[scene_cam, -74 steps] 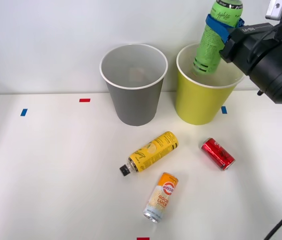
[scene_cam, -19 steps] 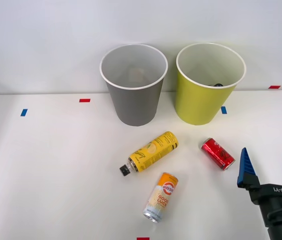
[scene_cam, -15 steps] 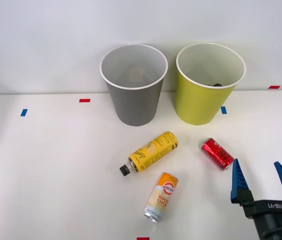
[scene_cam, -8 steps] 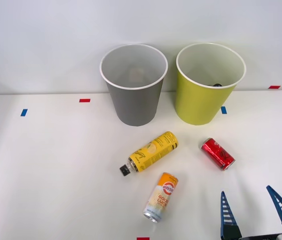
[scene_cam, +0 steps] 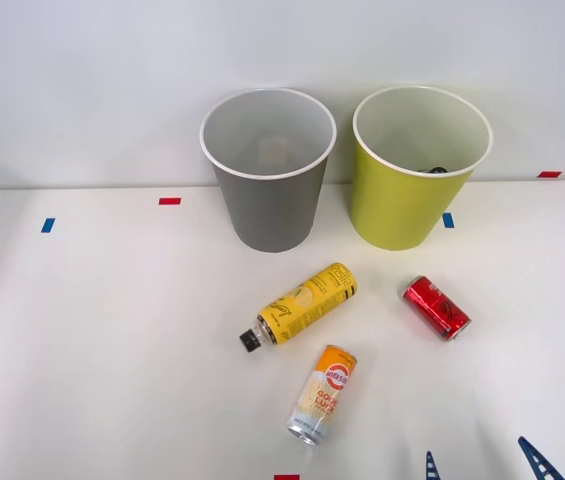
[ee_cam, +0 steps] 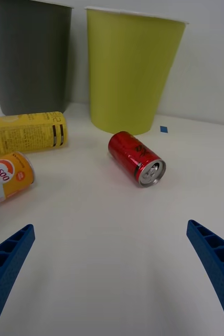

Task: Put cans in the gray bin, plastic bottles in the light green bin

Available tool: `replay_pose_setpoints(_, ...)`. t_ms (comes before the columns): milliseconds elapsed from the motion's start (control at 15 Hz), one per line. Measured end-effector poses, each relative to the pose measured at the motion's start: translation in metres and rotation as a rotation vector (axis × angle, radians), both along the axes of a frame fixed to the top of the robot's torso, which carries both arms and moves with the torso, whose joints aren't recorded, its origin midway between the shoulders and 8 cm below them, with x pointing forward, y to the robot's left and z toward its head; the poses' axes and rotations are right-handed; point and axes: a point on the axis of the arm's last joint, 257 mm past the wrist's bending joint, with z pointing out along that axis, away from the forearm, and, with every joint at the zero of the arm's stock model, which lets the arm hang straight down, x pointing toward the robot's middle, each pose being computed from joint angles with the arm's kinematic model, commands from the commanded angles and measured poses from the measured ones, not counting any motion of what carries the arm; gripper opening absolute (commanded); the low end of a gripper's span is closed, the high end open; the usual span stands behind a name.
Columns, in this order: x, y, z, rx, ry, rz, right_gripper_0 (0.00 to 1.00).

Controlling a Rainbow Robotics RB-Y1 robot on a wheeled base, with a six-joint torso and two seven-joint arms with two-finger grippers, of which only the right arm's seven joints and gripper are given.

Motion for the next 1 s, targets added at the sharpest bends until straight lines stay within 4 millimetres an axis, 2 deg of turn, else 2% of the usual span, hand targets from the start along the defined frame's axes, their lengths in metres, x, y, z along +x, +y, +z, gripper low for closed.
replay_pose_setpoints(267, -0.014, 0.007, -0.012, 0.001, 0.052, 0.009, 1.0)
replay_pose_setpoints(1000, -0.016, 0.004, -0.013, -0.01, 0.06, 0.004, 1.0)
